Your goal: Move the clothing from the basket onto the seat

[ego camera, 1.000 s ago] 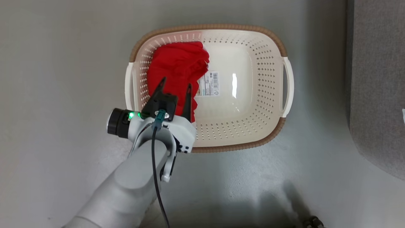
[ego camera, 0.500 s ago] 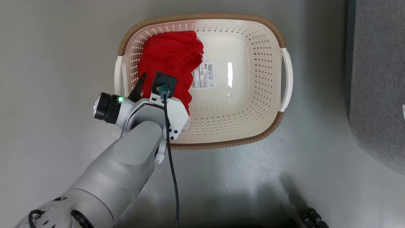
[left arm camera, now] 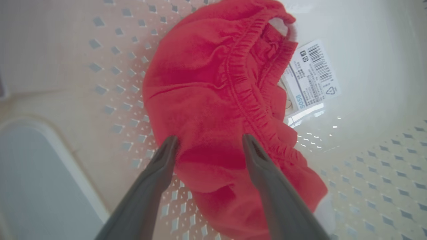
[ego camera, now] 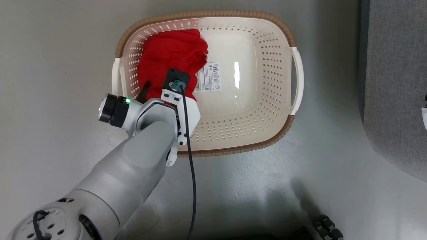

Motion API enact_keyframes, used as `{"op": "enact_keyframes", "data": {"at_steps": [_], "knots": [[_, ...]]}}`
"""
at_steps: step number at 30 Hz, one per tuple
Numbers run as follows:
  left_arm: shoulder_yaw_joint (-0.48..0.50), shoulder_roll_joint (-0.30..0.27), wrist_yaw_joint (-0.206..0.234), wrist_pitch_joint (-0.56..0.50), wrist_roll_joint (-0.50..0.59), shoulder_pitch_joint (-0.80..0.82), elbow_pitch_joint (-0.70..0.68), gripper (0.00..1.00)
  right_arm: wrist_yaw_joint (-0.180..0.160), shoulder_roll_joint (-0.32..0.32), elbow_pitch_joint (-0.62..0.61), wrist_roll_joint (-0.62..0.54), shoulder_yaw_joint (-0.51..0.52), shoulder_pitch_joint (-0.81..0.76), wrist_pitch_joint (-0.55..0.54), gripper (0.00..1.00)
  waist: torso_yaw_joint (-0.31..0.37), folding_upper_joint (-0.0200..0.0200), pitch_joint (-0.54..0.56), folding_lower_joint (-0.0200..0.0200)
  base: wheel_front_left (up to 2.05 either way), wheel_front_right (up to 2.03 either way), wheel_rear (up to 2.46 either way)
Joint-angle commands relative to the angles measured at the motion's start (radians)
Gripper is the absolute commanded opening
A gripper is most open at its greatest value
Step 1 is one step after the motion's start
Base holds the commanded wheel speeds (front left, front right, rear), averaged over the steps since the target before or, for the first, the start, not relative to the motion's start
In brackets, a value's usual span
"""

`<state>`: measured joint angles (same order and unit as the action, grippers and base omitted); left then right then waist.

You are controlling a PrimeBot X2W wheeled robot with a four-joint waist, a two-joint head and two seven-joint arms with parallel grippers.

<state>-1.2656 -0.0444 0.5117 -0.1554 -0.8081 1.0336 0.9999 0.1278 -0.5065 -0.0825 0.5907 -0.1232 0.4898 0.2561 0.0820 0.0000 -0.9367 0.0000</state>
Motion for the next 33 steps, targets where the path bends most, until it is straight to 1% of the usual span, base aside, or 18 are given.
{"op": "enact_keyframes", "data": {"at_steps": [1, 5, 7, 8, 9, 10, 11, 16, 20, 23, 27, 31, 32, 33], "knots": [[0.002, -0.006, 0.014, -0.011, 0.003, 0.014, -0.015, 1.0, 0.003, -0.015, -0.021, 0.013, -0.006, -0.027, 0.006, 1.0, 0.001, 0.0, -0.001, 0.0, 0.0, 0.0, 0.0], [-0.008, -0.006, 0.021, -0.053, 0.023, 0.023, -0.02, 1.0, 0.003, -0.01, -0.022, 0.013, -0.003, -0.024, 0.006, 1.0, 0.005, 0.0, -0.002, 0.0, 0.0, 0.0, 0.0], [-0.011, -0.006, 0.017, -0.073, 0.039, 0.026, -0.018, 1.0, 0.003, -0.008, -0.022, 0.014, -0.004, -0.022, 0.006, 1.0, 0.008, 0.0, -0.001, 0.0, 0.0, 0.0, 0.0], [-0.012, -0.006, 0.014, -0.083, 0.05, 0.027, -0.015, 0.87, 0.003, -0.007, -0.023, 0.014, -0.004, -0.021, 0.006, 1.0, 0.01, 0.0, -0.001, 0.0, 0.0, 0.0, 0.0], [-0.013, -0.006, 0.01, -0.093, 0.061, 0.028, -0.013, 0.57, 0.003, -0.007, -0.023, 0.015, -0.004, -0.02, 0.006, 1.0, 0.011, 0.0, -0.002, 0.0, 0.0, 0.0, 0.0], [-0.013, -0.006, 0.004, -0.098, 0.073, 0.03, -0.012, 0.22, 0.003, -0.006, -0.024, 0.016, -0.003, -0.02, 0.006, 1.0, 0.012, 0.0, -0.002, 0.0, 0.0, 0.0, 0.0], [-0.014, -0.006, -0.001, -0.103, 0.086, 0.03, -0.01, 0.0, 0.003, -0.006, -0.025, 0.017, -0.001, -0.02, 0.006, 1.0, 0.013, 0.0, -0.002, 0.0, 0.0, 0.0, 0.0], [-0.014, -0.006, -0.028, -0.143, 0.13, 0.024, -0.003, 0.0, 0.003, -0.004, -0.024, 0.018, 0.003, -0.021, 0.006, 1.0, 0.015, 0.0, 0.002, 0.0, 0.0, 0.0, 0.0], [-0.014, -0.006, -0.039, -0.159, 0.151, 0.017, -0.007, 0.0, 0.003, -0.002, -0.022, 0.02, 0.008, -0.019, 0.006, 1.0, 0.015, 0.0, 0.01, 0.0, 0.0, 0.0, 0.0], [-0.014, -0.006, -0.039, -0.121, 0.147, 0.01, -0.012, 0.0, 0.003, 0.0, -0.017, 0.021, 0.012, -0.02, 0.006, 1.0, 0.012, 0.0, 0.026, 0.0, 0.0, 0.0, 0.0], [-0.014, -0.006, -0.05, -0.025, 0.117, -0.007, -0.011, 0.0, 0.003, 0.004, -0.01, 0.019, 0.013, -0.021, 0.006, 1.0, 0.008, 0.0, 0.067, 0.0, 0.0, 0.0, 0.0], [-0.003, -0.006, -0.076, 0.068, 0.07, -0.03, 0.0, 0.0, 0.003, 0.006, -0.003, 0.012, 0.005, -0.024, 0.006, 1.0, 0.002, 0.0, 0.115, 0.0, 0.0, 0.0, 0.0], [-0.003, -0.006, -0.076, 0.068, 0.07, -0.03, 0.0, 0.0, 0.003, 0.006, -0.003, 0.012, 0.005, -0.024, 0.006, 1.0, 0.002, 0.0, 0.115, 0.0, 0.0, 0.0, 0.0], [-0.002, -0.006, -0.083, 0.094, 0.061, -0.035, 0.004, 0.0, 0.003, 0.008, -0.001, 0.011, 0.002, -0.026, 0.006, 1.0, 0.001, 0.0, 0.129, 0.0, 0.0, 0.0, 0.0]]}}
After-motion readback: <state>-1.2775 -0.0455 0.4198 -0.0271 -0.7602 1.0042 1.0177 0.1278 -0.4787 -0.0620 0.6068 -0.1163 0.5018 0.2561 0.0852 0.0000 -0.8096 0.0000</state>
